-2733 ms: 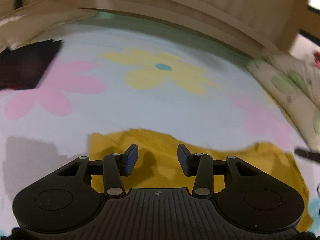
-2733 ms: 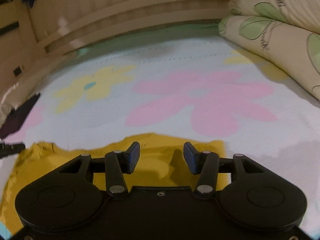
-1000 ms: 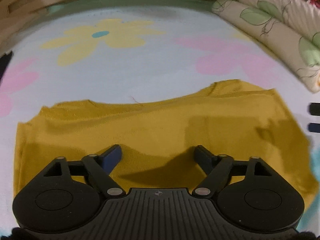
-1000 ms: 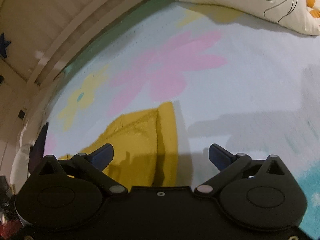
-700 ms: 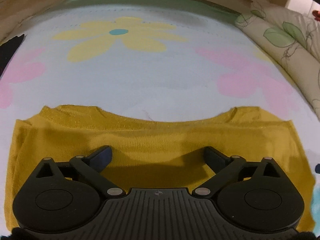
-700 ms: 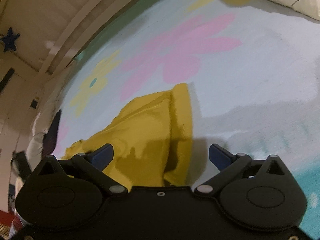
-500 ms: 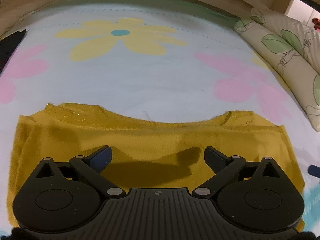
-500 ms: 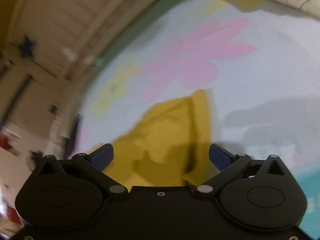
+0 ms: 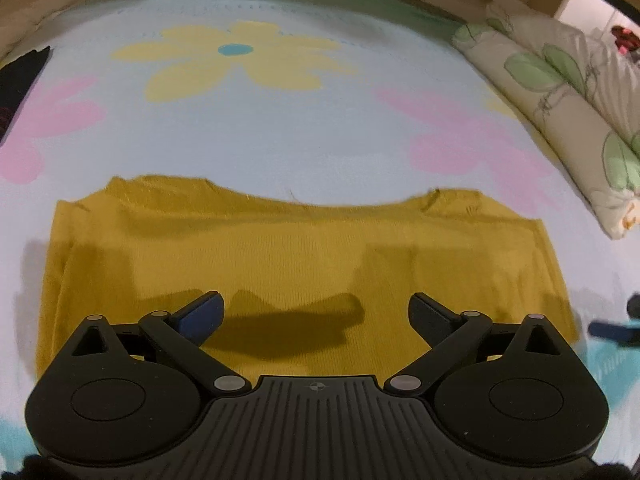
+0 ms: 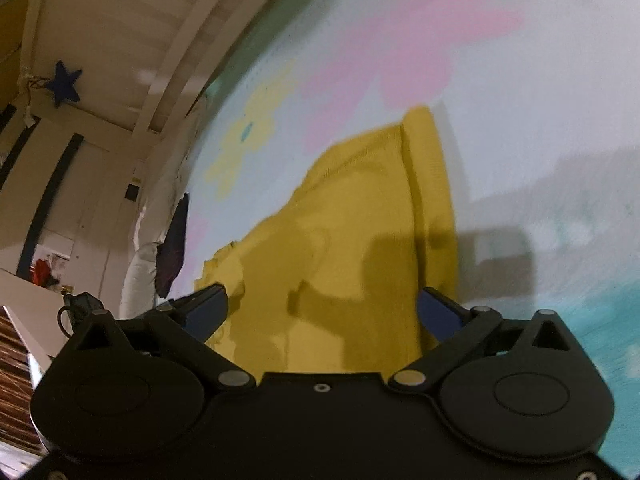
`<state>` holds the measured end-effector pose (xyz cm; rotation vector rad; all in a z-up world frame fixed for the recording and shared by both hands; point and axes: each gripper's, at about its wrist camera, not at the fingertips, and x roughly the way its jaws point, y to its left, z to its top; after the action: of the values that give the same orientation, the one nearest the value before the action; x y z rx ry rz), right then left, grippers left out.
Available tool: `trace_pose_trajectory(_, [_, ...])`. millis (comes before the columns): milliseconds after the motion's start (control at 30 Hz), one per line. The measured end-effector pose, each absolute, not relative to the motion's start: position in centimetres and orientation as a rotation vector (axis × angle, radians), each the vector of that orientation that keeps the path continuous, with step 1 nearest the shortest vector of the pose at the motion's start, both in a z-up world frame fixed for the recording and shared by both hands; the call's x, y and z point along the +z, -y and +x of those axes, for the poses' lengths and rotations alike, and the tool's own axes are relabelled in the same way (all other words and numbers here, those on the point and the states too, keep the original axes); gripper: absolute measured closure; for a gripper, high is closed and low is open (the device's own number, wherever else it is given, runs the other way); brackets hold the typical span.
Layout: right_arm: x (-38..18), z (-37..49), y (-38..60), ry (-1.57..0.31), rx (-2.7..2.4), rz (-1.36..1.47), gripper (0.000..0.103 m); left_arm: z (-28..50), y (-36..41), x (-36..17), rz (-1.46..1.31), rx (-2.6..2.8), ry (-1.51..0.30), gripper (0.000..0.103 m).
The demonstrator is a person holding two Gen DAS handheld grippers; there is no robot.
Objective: Fold small clothes
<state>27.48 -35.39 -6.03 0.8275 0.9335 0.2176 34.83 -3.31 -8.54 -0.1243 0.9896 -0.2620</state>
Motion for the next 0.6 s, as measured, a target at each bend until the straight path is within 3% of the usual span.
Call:
trace_pose_trajectory(300, [-8.6,27.8,35.0,-0.979,0.171,0.779,0.001,32.3,7.4,-11.2,0.101,-0.328,-1.009,0.001])
trace_pose_trajectory(600, [-10.0,28.8,35.1,-0.911,0.206,0.846,0.0,33.0,6.9,-11.2,0.027,-0.298,-0.998,0.001])
